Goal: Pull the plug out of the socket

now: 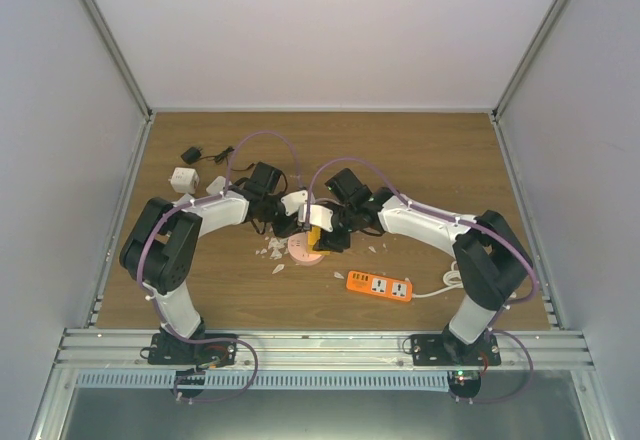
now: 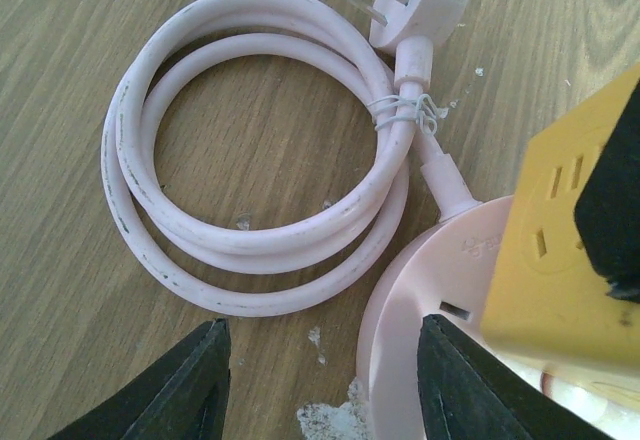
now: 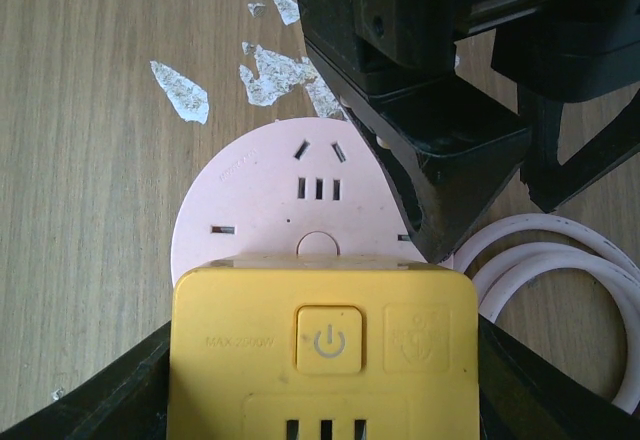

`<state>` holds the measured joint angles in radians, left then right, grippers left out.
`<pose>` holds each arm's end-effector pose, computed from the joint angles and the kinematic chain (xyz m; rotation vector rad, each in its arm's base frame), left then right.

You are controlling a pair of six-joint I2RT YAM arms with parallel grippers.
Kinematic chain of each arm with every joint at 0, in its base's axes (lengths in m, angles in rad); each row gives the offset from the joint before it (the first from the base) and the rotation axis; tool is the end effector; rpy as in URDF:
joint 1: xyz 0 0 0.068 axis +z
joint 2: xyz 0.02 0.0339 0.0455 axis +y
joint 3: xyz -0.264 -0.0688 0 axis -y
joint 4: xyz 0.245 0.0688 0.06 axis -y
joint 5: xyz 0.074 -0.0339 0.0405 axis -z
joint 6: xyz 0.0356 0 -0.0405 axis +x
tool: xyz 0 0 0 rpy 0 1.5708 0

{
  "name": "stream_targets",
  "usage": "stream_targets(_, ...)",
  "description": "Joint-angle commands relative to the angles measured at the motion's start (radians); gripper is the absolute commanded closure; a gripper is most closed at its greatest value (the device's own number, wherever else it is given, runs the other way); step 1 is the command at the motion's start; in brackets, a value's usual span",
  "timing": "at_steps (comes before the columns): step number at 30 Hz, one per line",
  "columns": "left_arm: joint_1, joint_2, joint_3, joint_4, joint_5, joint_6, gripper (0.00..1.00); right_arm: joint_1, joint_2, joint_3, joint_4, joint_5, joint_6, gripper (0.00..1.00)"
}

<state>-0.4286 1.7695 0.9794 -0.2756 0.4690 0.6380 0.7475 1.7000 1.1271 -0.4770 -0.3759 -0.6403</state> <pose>0.3010 -0.1552 0.1479 1.4285 2.1112 -0.5358 0.2447 0.2446 0.2000 -1.7601 1.9101 0.5297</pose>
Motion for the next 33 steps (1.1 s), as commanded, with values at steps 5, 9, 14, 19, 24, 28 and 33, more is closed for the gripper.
stream_targets(5,0.01,0.104,-0.064,-0.17,-0.285,0.051,0.49,-0.01,-0.103,0.081,0.011,-0.136,0.021,0.71)
stream_targets(9,0.01,0.105,-0.062,-0.171,-0.288,0.052,0.49,-0.017,-0.108,0.083,0.002,-0.15,0.023,0.71)
stream_targets(14,0.01,0.108,-0.059,-0.173,-0.288,0.054,0.5,-0.034,-0.106,0.077,-0.007,-0.172,0.024,0.71)
stream_targets(19,0.027,0.081,-0.019,-0.207,-0.248,0.048,0.46,-0.035,-0.089,0.016,0.037,-0.123,0.008,0.71)
stream_targets(24,0.037,-0.007,0.013,-0.285,-0.126,0.06,0.32,-0.033,-0.071,-0.019,0.059,-0.088,0.0,0.72)
stream_targets(28,0.031,-0.106,-0.07,-0.241,-0.077,0.117,0.3,-0.031,-0.062,-0.014,0.06,-0.098,0.004,0.71)
stream_targets(33,0.033,-0.271,-0.198,-0.166,0.09,0.255,0.34,-0.031,-0.054,-0.007,0.054,-0.111,0.002,0.71)
